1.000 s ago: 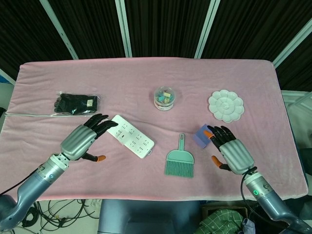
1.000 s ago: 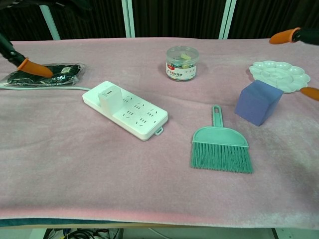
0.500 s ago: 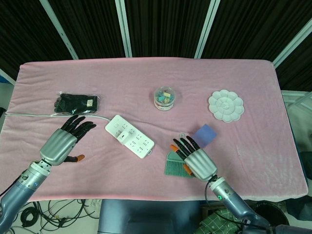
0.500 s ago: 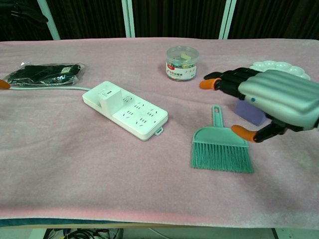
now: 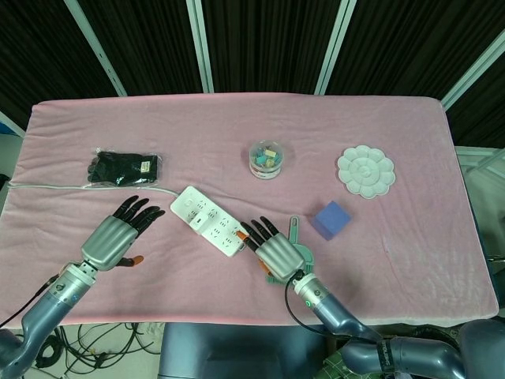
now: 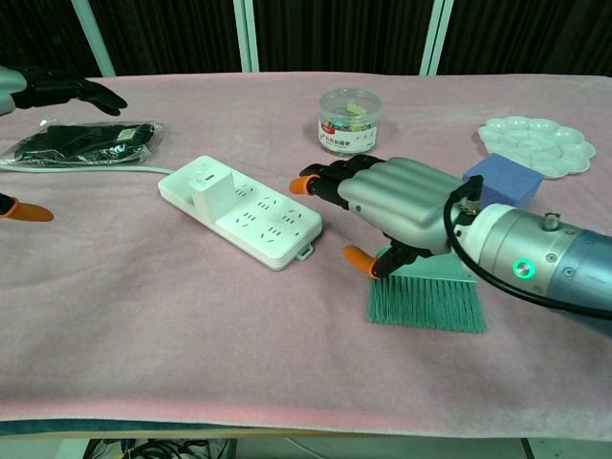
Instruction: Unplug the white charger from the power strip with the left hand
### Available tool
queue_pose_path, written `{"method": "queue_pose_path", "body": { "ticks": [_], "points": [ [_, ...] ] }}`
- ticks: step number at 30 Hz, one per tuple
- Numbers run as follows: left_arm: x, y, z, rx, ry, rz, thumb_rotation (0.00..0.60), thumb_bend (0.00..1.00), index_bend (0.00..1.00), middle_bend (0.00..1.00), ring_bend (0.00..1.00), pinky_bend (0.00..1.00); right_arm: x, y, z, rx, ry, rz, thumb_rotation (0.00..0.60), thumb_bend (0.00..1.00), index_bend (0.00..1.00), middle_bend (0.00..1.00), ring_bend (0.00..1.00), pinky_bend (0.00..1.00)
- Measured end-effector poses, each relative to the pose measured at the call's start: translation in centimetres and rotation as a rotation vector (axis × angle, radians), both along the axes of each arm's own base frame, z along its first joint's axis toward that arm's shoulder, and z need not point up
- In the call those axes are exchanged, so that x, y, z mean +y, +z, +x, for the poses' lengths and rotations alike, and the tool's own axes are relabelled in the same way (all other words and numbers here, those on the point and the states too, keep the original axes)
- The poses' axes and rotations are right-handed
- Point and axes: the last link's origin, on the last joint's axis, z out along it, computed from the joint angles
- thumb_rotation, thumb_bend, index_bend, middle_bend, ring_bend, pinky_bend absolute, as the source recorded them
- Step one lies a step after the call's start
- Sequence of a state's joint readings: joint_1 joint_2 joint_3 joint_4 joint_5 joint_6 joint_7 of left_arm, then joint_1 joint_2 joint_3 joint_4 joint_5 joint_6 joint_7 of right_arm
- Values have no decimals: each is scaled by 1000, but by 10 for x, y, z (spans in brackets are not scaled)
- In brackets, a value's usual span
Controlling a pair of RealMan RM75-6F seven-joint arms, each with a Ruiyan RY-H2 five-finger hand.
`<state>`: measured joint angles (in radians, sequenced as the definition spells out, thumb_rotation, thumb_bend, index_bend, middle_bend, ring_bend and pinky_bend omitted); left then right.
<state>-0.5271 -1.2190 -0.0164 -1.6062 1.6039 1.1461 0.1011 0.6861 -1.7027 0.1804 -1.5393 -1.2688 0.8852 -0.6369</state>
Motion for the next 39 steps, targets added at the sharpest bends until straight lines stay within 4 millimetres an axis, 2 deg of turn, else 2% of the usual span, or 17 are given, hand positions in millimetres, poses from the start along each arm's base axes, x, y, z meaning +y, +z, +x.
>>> {"method": "queue_pose_path", "body": {
  "ticks": [9,19,30,34,39],
  "points": [
    [15,-29,6,-8,2,-23,600,137,109,122,0,0,-4,-23,14,14,-14,35,600,522,0,36,55,54],
    [42,-62,31,5,-17,-63,600,137,109,129,0,0,-5,-43,25,10,-19,45,600,531,0,39,55,54],
    [49,-86,45,27,-38,-97,600,140,109,141,0,0,-6,-59,21,34,-33,57,600,539,39,41,55,54],
    [53,-93,52,32,-49,-97,600,196,109,146,0,0,-5,-63,18,51,-33,65,600,540,49,49,58,54],
    [60,-100,60,41,-61,-98,600,199,115,167,0,0,-3,-65,16,62,-31,75,600,540,54,49,60,54]
  ]
}}
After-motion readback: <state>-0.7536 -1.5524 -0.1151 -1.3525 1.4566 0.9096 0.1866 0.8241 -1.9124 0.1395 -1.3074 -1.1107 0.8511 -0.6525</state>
